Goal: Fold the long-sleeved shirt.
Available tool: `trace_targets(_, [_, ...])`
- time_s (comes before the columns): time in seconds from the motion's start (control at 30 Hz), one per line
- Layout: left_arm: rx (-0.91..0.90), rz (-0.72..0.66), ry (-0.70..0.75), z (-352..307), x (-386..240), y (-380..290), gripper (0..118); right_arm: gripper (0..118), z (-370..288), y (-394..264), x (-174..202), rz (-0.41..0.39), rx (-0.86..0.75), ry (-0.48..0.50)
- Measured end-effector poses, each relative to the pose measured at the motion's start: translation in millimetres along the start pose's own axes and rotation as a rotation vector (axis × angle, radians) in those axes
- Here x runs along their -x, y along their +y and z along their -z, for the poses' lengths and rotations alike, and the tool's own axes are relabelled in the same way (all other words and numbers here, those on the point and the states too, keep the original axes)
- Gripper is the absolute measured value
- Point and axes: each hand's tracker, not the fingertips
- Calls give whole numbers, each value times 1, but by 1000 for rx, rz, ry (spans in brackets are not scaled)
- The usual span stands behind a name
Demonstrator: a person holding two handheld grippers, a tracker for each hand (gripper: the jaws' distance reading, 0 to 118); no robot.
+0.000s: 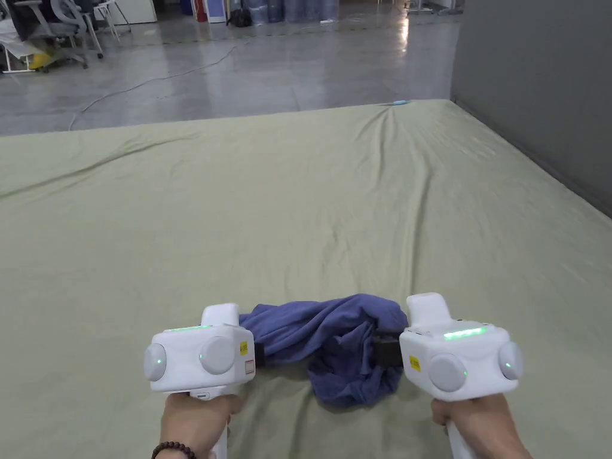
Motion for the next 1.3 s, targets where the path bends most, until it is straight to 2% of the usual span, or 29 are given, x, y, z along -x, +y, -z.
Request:
trace_targets(0.03, [-9,5,-3,-4,1,2,4,62,6,4,0,3,-3,-5])
trace_targets(0.07, [-17,11,-1,-8,1,4,4,14,8,7,0,23,4,8])
trace_targets(0.1, [-29,21,-2,-14,2,5,4,11,8,11,-1,38,20,-2])
trace_targets(0.17, [-80,17,-28,-30,6,12,4,11,-2,23,-5,65,10,73])
trace_targets(0.23, [-138,-27,-63,-49,13,24,4,10,-21,37,-4,25,-74,51])
trace_targets(0.3, [-175,-55,-93,-70,18,42,4,10,-37,58,-2,-6,-118,74])
trace_targets(0.4, [-220,-23,-116,-102,24,79,4,10,-56,100,1,-26,-194,94])
trace_targets(0.5, [-315,12,-92,-145,29,127,4,10,-71,150,8,-86,-249,90])
trace_targets(0.57, [-380,-28,-123,-182,35,162,4,10,-87,189,17,-150,-303,61])
trace_targets(0.73, [-571,24,-16,-270,42,251,4,10,-141,295,36,-242,-467,43])
trace_targets(0.83, [-637,1,15,-312,44,304,4,10,-169,369,49,-306,-537,27])
trace_targets(0.93, [-676,-16,47,-343,44,342,4,10,-190,429,58,-307,-544,19])
trace_targets(1.03, [-701,-41,43,-354,45,353,4,10,-187,464,58,-252,-558,58])
trace_targets(1.1, [-689,-44,36,-344,48,350,4,10,-180,466,60,-249,-550,53])
trace_targets(1.3, [-564,-35,46,-257,65,312,4,10,-107,400,62,-262,-433,44])
